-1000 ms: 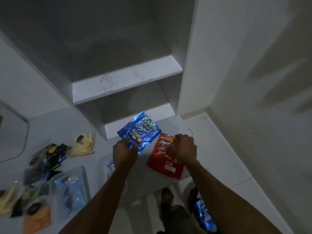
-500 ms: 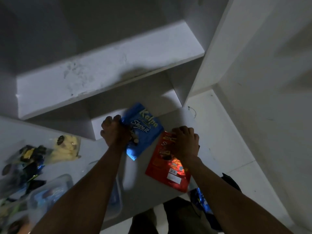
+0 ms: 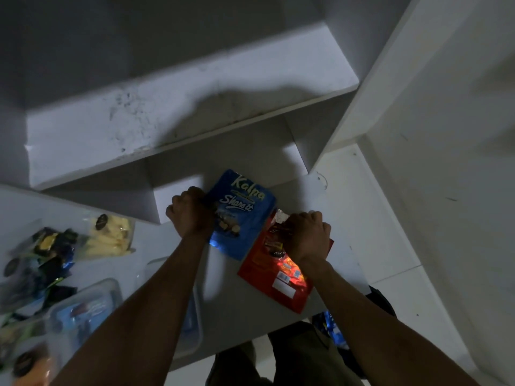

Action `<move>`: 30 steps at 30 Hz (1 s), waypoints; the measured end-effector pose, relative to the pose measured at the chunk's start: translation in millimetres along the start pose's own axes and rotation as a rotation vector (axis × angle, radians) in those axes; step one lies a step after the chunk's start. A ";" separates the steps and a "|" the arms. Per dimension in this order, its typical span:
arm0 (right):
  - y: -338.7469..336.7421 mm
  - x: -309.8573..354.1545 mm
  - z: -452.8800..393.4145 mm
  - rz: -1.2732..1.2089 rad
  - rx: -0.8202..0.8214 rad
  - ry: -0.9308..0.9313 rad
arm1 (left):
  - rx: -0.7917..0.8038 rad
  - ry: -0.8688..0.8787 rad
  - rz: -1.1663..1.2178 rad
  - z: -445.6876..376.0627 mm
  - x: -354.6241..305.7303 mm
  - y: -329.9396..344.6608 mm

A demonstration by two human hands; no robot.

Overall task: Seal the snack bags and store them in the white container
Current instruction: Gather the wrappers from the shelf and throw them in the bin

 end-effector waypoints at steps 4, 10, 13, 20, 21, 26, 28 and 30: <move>-3.9 -10.1 6.8 -0.101 0.048 0.173 | -0.014 -0.056 0.128 10.4 -0.3 -16.6; -38.0 -23.9 24.9 -0.210 0.103 0.373 | 0.007 -0.098 0.309 34.3 4.8 -41.0; -54.8 -30.6 36.3 -0.264 0.175 0.529 | -0.023 -0.105 0.407 55.3 6.1 -58.2; -84.1 -33.7 93.5 -0.441 0.055 0.532 | 0.030 -0.165 0.652 107.2 20.8 -87.2; -89.8 -33.3 103.5 -0.471 0.007 0.530 | 0.038 -0.140 0.682 115.1 21.9 -90.6; -127.2 -40.4 150.7 -0.564 -0.259 0.533 | 0.059 -0.037 0.789 154.3 14.0 -110.3; -142.4 -47.5 168.0 -0.592 -0.346 0.547 | 0.086 -0.016 0.819 170.2 5.7 -115.8; -160.4 -57.8 184.6 -0.613 -0.432 0.582 | 0.116 0.028 0.831 185.5 -6.7 -119.4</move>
Point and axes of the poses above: each hand's wrist, its own z-axis away from the middle knuckle, its own y-axis out of the palm, x = y × z, the point moved 2 cm from there along -z, towards the middle knuckle, and after that the axes turned 7 degrees about -x, right-handed, at the moved point
